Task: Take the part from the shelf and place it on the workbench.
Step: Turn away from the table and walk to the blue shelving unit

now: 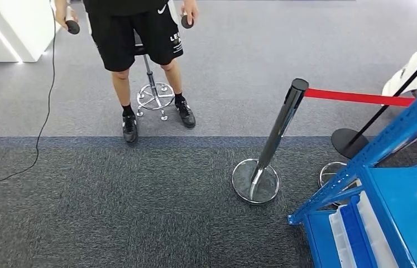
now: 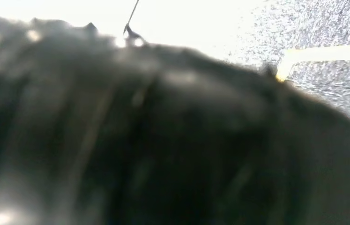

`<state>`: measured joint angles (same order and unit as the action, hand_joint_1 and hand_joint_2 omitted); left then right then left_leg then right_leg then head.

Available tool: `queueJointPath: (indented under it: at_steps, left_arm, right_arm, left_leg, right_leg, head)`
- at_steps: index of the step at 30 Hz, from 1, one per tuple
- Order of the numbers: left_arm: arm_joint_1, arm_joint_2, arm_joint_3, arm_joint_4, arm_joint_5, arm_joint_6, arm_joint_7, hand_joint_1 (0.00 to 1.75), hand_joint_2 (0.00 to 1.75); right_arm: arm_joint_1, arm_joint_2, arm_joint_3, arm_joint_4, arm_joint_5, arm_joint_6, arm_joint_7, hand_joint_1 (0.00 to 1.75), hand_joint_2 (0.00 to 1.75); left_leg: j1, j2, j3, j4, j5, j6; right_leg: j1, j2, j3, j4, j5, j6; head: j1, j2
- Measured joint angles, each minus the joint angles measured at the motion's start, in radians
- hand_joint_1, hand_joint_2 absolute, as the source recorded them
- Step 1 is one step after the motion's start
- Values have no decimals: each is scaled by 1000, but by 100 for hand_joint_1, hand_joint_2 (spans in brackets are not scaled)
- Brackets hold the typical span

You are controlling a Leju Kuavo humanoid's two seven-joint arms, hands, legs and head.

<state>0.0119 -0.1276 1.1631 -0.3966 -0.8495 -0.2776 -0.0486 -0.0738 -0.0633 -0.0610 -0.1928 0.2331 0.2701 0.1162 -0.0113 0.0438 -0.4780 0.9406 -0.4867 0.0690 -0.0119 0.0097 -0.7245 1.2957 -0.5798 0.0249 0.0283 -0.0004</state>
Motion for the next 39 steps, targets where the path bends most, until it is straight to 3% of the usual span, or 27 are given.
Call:
queueJointPath:
  at_steps: [1,4,6,8,9,11,13,14,15,16,17,19,21,22,24,26,28,30,31,33,35,37,39]
  left_arm:
    - [-1,1,0,7,0,4,-2,0,0]
    - [-6,7,0,25,0,12,-6,0,0]
    - [-10,12,0,34,-1,15,-7,0,0]
    - [-19,14,0,41,-1,16,-7,0,0]
    - [-23,15,0,44,-1,16,-7,0,0]
    - [-25,17,0,52,-1,19,-6,0,0]
    - [-23,21,0,63,-2,23,-5,0,0]
    - [-22,24,0,68,-2,25,-4,0,0]
    - [-22,27,0,74,-3,27,-4,0,0]
    - [-22,29,0,79,-3,30,-3,0,0]
    - [-22,31,0,84,-3,33,-2,0,0]
    - [-23,37,0,94,-3,38,-1,0,0]
    - [-27,44,0,104,-3,42,-1,0,0]
    - [-30,47,0,108,-4,44,-1,0,0]
    - [-35,50,-1,115,-4,47,-1,0,0]
    - [-37,51,-1,120,-5,49,-1,0,0]
    - [-34,52,-1,126,-7,51,-1,0,0]
    - [-33,53,-1,132,-9,52,-1,0,0]
    - [-34,54,-1,135,-9,53,-1,0,0]
    - [-36,55,-1,140,-9,54,-1,0,0]
    - [-38,57,-1,145,-10,55,-1,0,0]
    - [-41,60,-2,151,-11,57,-1,0,0]
    - [-47,62,-3,157,-13,63,1,0,0]
  right_arm:
    - [2,-1,0,0,0,0,-1,0,0]
    - [3,-4,0,0,0,0,-4,0,0]
    - [3,-5,0,0,0,0,-5,0,0]
    - [5,-7,0,0,0,1,-4,0,0]
    - [6,-8,0,0,0,1,-3,0,0]
    - [3,-9,0,0,0,2,-2,0,0]
    - [0,-9,0,0,0,2,-2,0,0]
    - [-1,-9,0,0,0,2,-1,0,0]
    - [-1,-9,0,0,0,3,0,0,0]
    - [-1,-9,0,0,0,4,2,0,0]
    - [-1,-9,0,0,0,5,4,0,0]
    - [-2,-8,0,0,0,6,10,0,0]
    - [-5,-8,0,0,0,7,13,0,0]
    - [-5,-8,0,0,0,8,13,0,0]
    - [-2,-8,0,1,0,9,13,0,0]
    - [-2,-8,0,2,0,10,14,0,0]
    - [-5,-8,0,2,0,10,14,0,0]
    - [-5,-8,0,2,0,10,14,0,0]
    - [-4,-8,0,2,0,10,14,0,0]
    - [-3,-8,0,2,0,11,15,0,0]
    - [-6,-8,0,2,0,12,16,0,0]
    - [-6,-9,0,2,2,11,16,0,0]
    - [-4,-9,1,2,11,2,15,0,0]
  left_leg:
    - [2,13,-5,5,0,-3]
    - [10,46,-16,35,-13,-23]
    - [10,62,-21,53,-22,-41]
    - [13,73,-19,57,-25,-55]
    - [16,63,-20,63,-30,-61]
    - [23,16,-44,120,-73,-71]
    - [26,-27,-104,250,-142,-74]
    - [26,-33,-135,314,-165,-74]
    - [26,-36,-153,349,-168,-73]
    - [26,-37,-154,348,-152,-71]
    - [26,-42,-136,306,-119,-68]
    - [26,-81,-75,172,-51,-59]
    - [25,-117,-42,89,-27,-52]
    - [22,-119,-40,79,-29,-49]
    - [21,-94,-38,67,-19,-39]
    - [22,-66,-34,49,-4,-23]
    - [19,-39,-37,44,3,-13]
    - [14,-12,-44,48,3,-12]
    - [12,1,-47,50,2,-13]
    - [11,25,-48,55,-1,-15]
    - [8,44,-46,61,-7,-22]
    - [6,59,-43,64,-12,-33]
    - [7,69,-38,65,-16,-44]
  right_leg:
    - [-7,-6,20,-19,12,6]
    - [-20,-51,148,-217,80,20]
    - [-15,-67,179,-275,91,11]
    - [-9,-49,173,-272,95,-6]
    - [-10,-42,172,-275,98,-14]
    - [-13,-24,168,-282,108,-29]
    - [-10,-6,161,-283,113,-38]
    - [-7,6,157,-282,115,-40]
    - [-5,18,155,-280,116,-41]
    - [-3,31,153,-278,117,-42]
    - [-3,44,152,-275,117,-41]
    - [-1,68,150,-269,118,-38]
    - [-3,89,142,-266,122,-26]
    - [-5,100,138,-267,126,-18]
    - [-9,113,132,-270,132,-4]
    - [-6,72,111,-230,100,3]
    - [-5,16,61,-118,30,6]
    - [-5,-1,20,-18,-12,10]
    - [-5,-5,23,-13,-6,11]
    - [-4,-23,89,-117,47,8]
    - [3,-55,159,-240,88,-2]
    - [10,-64,174,-278,94,-15]
    - [8,-45,174,-283,100,-27]
  head:
    - [0,0]
    - [0,0]
    - [0,0]
    - [0,0]
    - [0,0]
    - [0,0]
    - [0,0]
    - [0,0]
    - [0,0]
    - [0,0]
    - [0,0]
    - [0,0]
    - [0,0]
    - [0,0]
    - [0,0]
    - [1,0]
    - [1,0]
    - [1,0]
    - [1,0]
    - [1,0]
    - [1,0]
    - [1,0]
    - [1,0]
